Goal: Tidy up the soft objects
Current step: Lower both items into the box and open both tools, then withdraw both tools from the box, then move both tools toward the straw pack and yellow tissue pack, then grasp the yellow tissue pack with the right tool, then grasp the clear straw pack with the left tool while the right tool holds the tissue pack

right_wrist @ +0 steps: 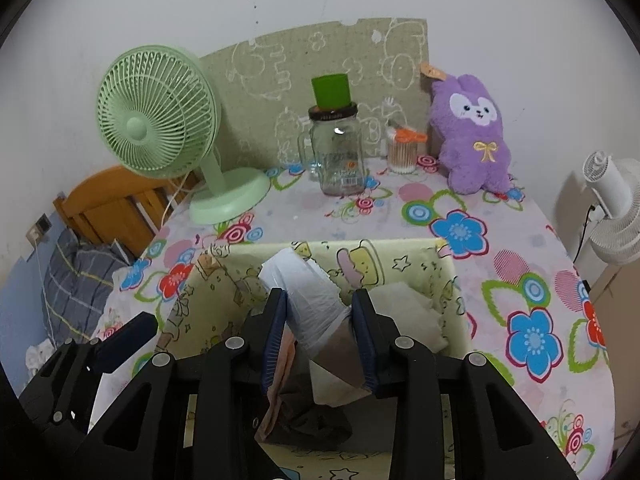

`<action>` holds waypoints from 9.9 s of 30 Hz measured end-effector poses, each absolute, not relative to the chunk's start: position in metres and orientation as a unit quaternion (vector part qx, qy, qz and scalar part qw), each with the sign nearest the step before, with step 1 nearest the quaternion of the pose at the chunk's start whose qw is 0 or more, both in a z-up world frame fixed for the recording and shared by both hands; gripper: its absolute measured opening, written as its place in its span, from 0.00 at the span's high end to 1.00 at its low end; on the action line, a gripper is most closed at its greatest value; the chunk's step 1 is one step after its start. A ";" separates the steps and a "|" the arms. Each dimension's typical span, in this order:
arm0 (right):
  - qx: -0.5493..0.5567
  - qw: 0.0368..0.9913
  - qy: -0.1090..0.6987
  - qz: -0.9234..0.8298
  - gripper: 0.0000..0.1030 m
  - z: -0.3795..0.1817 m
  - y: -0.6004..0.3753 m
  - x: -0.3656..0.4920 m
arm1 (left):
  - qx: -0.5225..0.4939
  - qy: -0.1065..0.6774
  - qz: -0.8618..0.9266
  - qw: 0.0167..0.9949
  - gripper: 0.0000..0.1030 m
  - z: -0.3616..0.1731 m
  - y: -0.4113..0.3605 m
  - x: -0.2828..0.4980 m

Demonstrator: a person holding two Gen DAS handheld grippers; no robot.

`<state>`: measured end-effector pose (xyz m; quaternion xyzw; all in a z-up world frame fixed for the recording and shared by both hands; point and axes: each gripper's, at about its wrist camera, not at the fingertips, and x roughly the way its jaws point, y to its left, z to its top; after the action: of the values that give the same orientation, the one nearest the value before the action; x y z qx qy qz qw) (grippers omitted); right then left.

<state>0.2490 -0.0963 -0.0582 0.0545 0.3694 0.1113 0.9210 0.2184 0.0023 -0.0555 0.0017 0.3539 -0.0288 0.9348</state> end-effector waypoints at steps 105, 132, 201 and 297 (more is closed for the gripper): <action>0.029 0.948 0.314 0.047 0.03 -0.090 -0.129 0.061 | -0.005 0.322 -0.049 0.945 0.00 -0.096 -0.021 0.056; 0.045 0.931 0.355 0.065 0.03 -0.118 -0.115 0.110 | 0.008 0.382 -0.016 0.924 0.00 -0.124 0.004 0.112; 0.061 0.913 0.399 0.061 0.25 -0.133 -0.113 0.103 | -0.014 0.430 -0.017 0.903 0.49 -0.138 0.010 0.095; 0.072 0.895 0.430 0.091 0.25 -0.134 -0.088 0.153 | -0.051 0.445 0.083 0.890 0.36 -0.146 0.039 0.143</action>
<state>0.1527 -0.0881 -0.1344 0.0716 0.4303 0.0912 0.8952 0.1429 0.0389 -0.1465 -0.0508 0.4451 0.0829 0.8902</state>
